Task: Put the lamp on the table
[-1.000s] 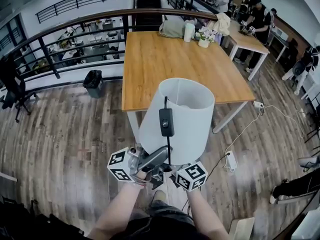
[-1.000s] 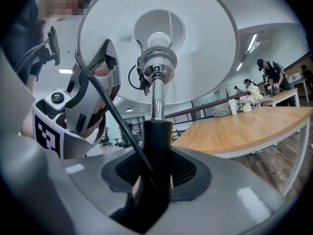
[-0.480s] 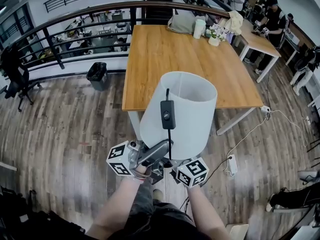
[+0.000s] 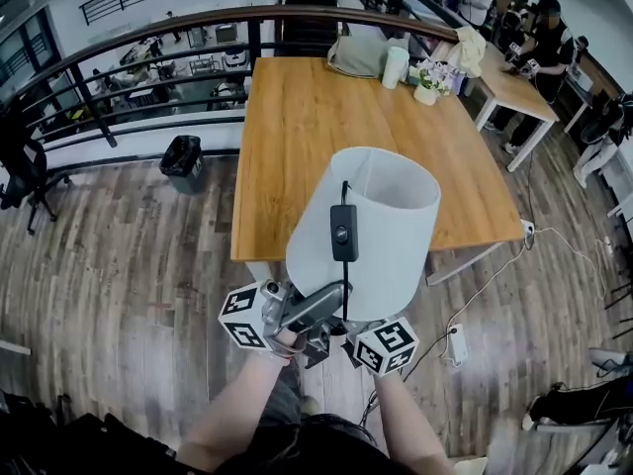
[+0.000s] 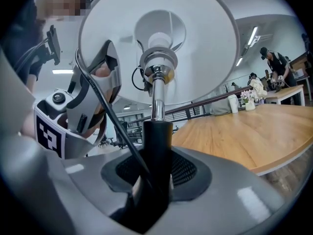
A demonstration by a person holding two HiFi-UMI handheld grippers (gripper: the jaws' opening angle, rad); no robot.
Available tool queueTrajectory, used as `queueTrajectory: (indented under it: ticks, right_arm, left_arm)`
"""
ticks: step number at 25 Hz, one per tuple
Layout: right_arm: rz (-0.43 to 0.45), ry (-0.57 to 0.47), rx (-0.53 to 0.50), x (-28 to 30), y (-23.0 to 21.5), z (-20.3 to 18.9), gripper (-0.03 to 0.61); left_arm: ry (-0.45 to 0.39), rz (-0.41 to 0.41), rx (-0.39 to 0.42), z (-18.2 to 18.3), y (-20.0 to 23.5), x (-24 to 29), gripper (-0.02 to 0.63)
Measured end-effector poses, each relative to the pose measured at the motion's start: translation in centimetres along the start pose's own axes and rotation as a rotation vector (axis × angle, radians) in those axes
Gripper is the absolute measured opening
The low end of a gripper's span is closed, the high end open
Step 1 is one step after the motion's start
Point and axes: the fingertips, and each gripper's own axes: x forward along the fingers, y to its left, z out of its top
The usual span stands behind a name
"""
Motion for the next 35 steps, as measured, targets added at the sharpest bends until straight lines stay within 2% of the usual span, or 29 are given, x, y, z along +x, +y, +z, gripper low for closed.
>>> queueTrajectory:
  ticks: [7,19,29,35]
  right_arm:
    - [-0.030,-0.005,0.029,5.9,-4.9,3.0,0.153]
    - [-0.067,-0.003,0.043,15.1,-9.9,4.6,0.153]
    - [-0.112,0.016,0.078,18.2,-11.8,3.5,0.153]
    - [-0.104,0.029,0.075,19.7,-14.1,4.0,0.153]
  left_arm:
    - [0.027,0.001,-0.031,4.7,6.9,1.7,0.009]
    - [0.046,-0.003,-0.071,11.1,15.5,0.5,0.008]
    - [0.036,0.002,-0.118,12.9,19.3,-1.1,0.008]
    - [0.034,0.010,-0.108,13.5,21.9,-0.6,0.008]
